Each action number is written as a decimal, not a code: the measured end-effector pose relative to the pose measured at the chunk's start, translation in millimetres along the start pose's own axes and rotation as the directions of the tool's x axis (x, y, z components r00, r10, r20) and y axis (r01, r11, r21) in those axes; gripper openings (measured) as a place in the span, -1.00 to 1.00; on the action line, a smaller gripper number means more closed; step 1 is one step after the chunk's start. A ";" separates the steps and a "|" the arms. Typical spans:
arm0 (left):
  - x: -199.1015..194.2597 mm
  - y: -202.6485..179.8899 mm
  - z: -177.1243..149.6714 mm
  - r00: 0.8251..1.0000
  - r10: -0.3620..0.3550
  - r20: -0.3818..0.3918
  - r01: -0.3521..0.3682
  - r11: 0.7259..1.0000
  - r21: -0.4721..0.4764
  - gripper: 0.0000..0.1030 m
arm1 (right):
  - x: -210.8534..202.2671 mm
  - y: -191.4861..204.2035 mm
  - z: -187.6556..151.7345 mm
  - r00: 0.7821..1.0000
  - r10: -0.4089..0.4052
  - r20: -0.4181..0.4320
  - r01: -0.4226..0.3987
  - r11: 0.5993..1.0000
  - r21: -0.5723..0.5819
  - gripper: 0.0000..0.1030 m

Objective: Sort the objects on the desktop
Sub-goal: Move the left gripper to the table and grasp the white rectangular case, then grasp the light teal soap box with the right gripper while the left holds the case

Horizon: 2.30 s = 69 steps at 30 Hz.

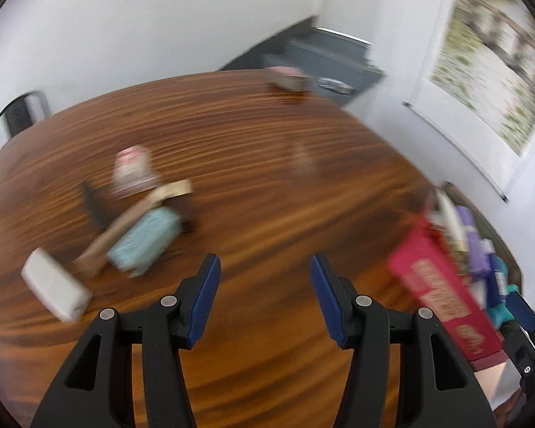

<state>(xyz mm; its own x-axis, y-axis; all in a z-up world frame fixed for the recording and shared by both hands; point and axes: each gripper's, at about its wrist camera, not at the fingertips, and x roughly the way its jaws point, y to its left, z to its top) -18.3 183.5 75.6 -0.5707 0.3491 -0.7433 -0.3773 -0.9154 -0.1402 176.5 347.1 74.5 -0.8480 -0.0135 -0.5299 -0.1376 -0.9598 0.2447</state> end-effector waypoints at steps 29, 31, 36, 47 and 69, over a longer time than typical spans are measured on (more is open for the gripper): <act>34.5 175.9 -19.5 0.925 0.362 -0.114 -0.371 0.803 -0.466 0.26 | 56.5 53.1 -17.2 0.985 0.118 -0.124 -0.124 0.991 -0.045 0.56; 36.7 172.5 -19.3 0.919 0.376 -0.118 -0.388 0.812 -0.436 0.31 | 57.7 52.2 -17.6 0.985 0.117 -0.128 -0.124 0.991 -0.044 0.56; 41.0 165.5 -21.2 0.903 0.417 -0.105 -0.428 0.845 -0.320 0.32 | 61.5 54.8 -18.5 0.983 0.116 -0.141 -0.124 0.991 -0.051 0.56; 17.3 156.0 -42.4 0.932 0.360 -0.049 -0.363 0.915 -0.177 -0.18 | 81.5 86.7 -14.4 0.963 0.156 -0.219 -0.185 0.975 -0.120 0.56; -70.2 181.7 -74.8 0.954 0.294 0.061 -0.278 0.941 -0.196 -0.18 | 219.5 191.3 9.7 0.914 0.131 -0.385 -0.211 0.962 -0.175 0.56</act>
<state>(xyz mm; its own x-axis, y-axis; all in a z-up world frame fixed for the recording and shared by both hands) 7.8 -22.4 53.4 -0.6998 0.0759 -0.7103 -0.0535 -0.9971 -0.0538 -41.0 163.2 12.9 -0.5960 -0.2457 -0.7645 0.1363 -0.9692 0.2052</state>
